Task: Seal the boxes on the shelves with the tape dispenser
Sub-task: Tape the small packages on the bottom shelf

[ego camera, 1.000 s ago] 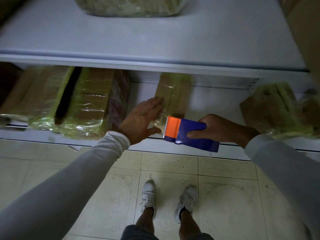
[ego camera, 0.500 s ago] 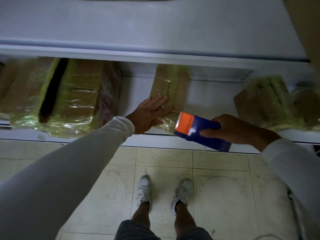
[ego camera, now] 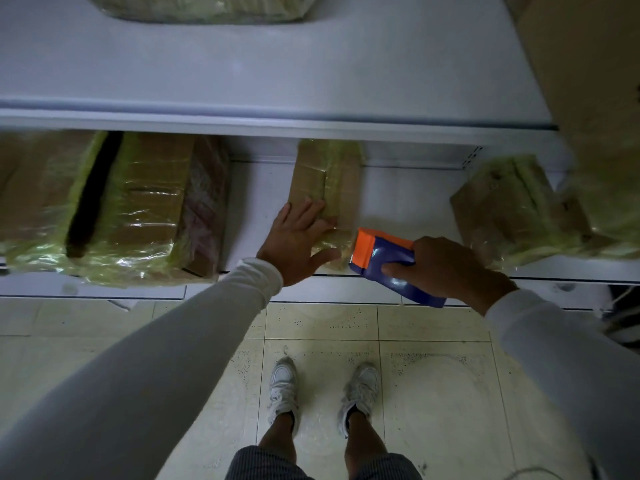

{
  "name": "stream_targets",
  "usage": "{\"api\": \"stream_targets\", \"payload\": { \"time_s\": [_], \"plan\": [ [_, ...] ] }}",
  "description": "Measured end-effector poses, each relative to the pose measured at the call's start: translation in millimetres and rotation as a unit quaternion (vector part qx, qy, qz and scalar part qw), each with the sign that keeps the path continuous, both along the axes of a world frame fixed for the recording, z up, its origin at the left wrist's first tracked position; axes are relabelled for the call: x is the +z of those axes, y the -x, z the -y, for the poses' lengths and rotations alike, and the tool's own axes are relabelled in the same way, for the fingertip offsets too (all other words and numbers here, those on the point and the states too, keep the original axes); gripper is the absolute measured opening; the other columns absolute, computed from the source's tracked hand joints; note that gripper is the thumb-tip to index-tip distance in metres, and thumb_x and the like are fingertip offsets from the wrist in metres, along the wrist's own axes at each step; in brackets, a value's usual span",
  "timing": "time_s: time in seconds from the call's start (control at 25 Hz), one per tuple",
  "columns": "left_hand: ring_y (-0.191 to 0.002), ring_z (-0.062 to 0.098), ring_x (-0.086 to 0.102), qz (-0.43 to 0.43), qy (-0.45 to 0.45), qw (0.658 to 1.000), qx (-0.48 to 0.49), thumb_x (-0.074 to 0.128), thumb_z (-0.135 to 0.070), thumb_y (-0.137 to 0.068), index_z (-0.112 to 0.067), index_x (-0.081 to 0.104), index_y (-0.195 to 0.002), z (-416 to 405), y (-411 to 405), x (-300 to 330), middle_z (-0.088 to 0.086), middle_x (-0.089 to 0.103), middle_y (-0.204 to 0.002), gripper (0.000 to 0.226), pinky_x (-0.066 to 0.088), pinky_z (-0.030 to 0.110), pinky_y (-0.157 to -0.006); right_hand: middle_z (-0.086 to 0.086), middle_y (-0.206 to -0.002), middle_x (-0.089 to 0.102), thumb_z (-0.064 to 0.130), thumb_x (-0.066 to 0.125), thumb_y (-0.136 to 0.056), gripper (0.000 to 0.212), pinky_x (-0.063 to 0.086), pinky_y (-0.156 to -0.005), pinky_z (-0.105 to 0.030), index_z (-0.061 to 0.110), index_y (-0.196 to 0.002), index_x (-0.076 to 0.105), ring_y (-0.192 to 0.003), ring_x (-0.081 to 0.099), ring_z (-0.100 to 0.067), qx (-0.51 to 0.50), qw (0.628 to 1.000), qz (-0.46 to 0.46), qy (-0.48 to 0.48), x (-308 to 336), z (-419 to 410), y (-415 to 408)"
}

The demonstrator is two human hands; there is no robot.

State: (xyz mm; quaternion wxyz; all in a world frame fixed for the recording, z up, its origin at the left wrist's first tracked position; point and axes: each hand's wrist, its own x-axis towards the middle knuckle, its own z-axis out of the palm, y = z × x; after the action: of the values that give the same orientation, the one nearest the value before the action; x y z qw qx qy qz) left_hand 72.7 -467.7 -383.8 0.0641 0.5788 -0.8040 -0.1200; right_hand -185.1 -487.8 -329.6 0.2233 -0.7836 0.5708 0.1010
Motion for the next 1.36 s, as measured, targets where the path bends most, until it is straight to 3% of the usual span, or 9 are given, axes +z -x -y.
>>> {"api": "stream_targets", "payload": {
  "time_s": [0.12, 0.2, 0.36, 0.56, 0.68, 0.8, 1.0, 1.16, 1.36],
  "plan": [
    [-0.145, 0.026, 0.017, 0.003, 0.014, 1.000, -0.014, 0.046, -0.057, -0.090, -0.024, 0.044, -0.139, -6.3, -6.2, 0.4, 0.006, 0.026, -0.155, 0.060, 0.006, 0.046, -0.118, 0.001, -0.062, 0.052, 0.048, 0.053, -0.094, 0.033, 0.055, -0.066, -0.033, 0.017, -0.095, 0.063, -0.061, 0.056, -0.019, 0.058, 0.992, -0.104, 0.029, -4.8, -11.1, 24.0],
    [-0.144, 0.026, 0.019, 0.004, 0.026, 1.000, -0.009, 0.045, -0.060, -0.088, -0.022, 0.048, -0.135, -10.0, -7.2, 1.9, 0.006, 0.029, -0.154, 0.060, 0.006, 0.047, -0.117, 0.003, -0.062, 0.053, 0.053, 0.052, -0.094, 0.039, 0.049, -0.061, -0.028, 0.017, -0.079, 0.056, -0.061, 0.058, -0.016, -0.011, 0.988, -0.153, -0.017, -10.7, -23.2, 55.3],
    [-0.136, 0.034, 0.032, 0.057, 0.016, 0.990, 0.126, 0.042, -0.078, -0.072, -0.011, 0.049, -0.123, -7.8, 41.6, 7.6, 0.013, 0.043, -0.141, 0.085, 0.016, 0.056, -0.112, 0.002, -0.057, 0.055, 0.063, 0.053, -0.088, 0.049, 0.041, -0.052, -0.025, 0.020, -0.065, 0.047, -0.052, 0.055, -0.012, -0.107, 0.990, -0.089, -0.028, -17.8, -35.9, 63.8],
    [-0.138, 0.041, 0.025, 0.092, 0.018, 0.992, 0.085, 0.050, -0.048, -0.087, -0.008, 0.031, -0.143, -11.3, 44.1, 4.7, 0.022, 0.033, -0.147, 0.072, 0.018, 0.052, -0.114, 0.001, -0.056, 0.056, 0.061, 0.057, -0.087, 0.046, 0.040, -0.050, -0.026, 0.018, -0.069, 0.054, -0.050, 0.057, -0.016, -0.120, 0.991, 0.038, -0.039, -13.5, -31.8, 42.3],
    [-0.141, 0.036, 0.023, 0.053, 0.009, 0.998, -0.027, 0.056, -0.022, -0.085, -0.006, 0.036, -0.143, -16.0, -2.2, 10.5, 0.020, 0.030, -0.151, 0.063, 0.013, 0.046, -0.117, 0.002, -0.052, 0.055, 0.059, 0.059, -0.086, 0.046, 0.035, -0.048, -0.024, 0.017, -0.067, 0.055, -0.048, 0.055, -0.015, -0.133, 0.988, 0.083, -0.008, -6.2, -31.8, 40.9],
    [-0.140, 0.035, 0.028, 0.019, 0.002, 1.000, -0.010, 0.050, 0.007, -0.079, -0.003, 0.047, -0.135, -15.6, -47.7, 22.5, 0.016, 0.036, -0.149, 0.058, 0.018, 0.043, -0.118, 0.002, -0.052, 0.054, 0.064, 0.056, -0.083, 0.050, 0.034, -0.048, -0.026, 0.016, -0.068, 0.056, -0.048, 0.055, -0.017, -0.148, 0.982, 0.118, 0.016, -2.9, -37.8, 47.7],
    [-0.105, 0.039, 0.055, -0.028, 0.080, 0.986, 0.142, 0.047, -0.028, -0.085, -0.007, 0.061, -0.106, -7.7, -21.7, 35.1, 0.018, 0.060, -0.113, 0.033, 0.043, 0.045, -0.091, 0.002, -0.054, 0.058, 0.066, 0.053, -0.082, 0.050, 0.038, -0.049, -0.026, 0.018, -0.068, 0.055, -0.050, 0.059, -0.017, -0.157, 0.981, 0.110, 0.008, -0.7, -48.2, 58.1],
    [-0.140, 0.028, 0.025, -0.008, -0.014, 0.989, 0.150, 0.052, -0.063, -0.081, -0.013, 0.032, -0.144, -9.0, 48.8, 17.6, 0.010, 0.031, -0.151, 0.083, 0.018, 0.049, -0.114, 0.004, -0.055, 0.059, 0.067, 0.052, -0.082, 0.047, 0.038, -0.049, -0.024, 0.022, -0.069, 0.055, -0.050, 0.059, -0.012, -0.149, 0.982, 0.120, 0.003, 2.6, -47.6, 52.8],
    [-0.143, 0.031, 0.020, -0.043, -0.012, 0.999, -0.003, 0.064, -0.022, -0.079, -0.015, 0.041, -0.141, -11.4, 40.8, 12.2, 0.009, 0.029, -0.153, 0.067, 0.013, 0.044, -0.117, 0.001, -0.062, 0.066, 0.062, 0.057, -0.087, 0.041, 0.053, -0.058, -0.035, 0.022, -0.077, 0.059, -0.058, 0.065, -0.017, -0.145, 0.976, 0.159, -0.018, 7.3, -47.6, 55.2]
  ]
}}
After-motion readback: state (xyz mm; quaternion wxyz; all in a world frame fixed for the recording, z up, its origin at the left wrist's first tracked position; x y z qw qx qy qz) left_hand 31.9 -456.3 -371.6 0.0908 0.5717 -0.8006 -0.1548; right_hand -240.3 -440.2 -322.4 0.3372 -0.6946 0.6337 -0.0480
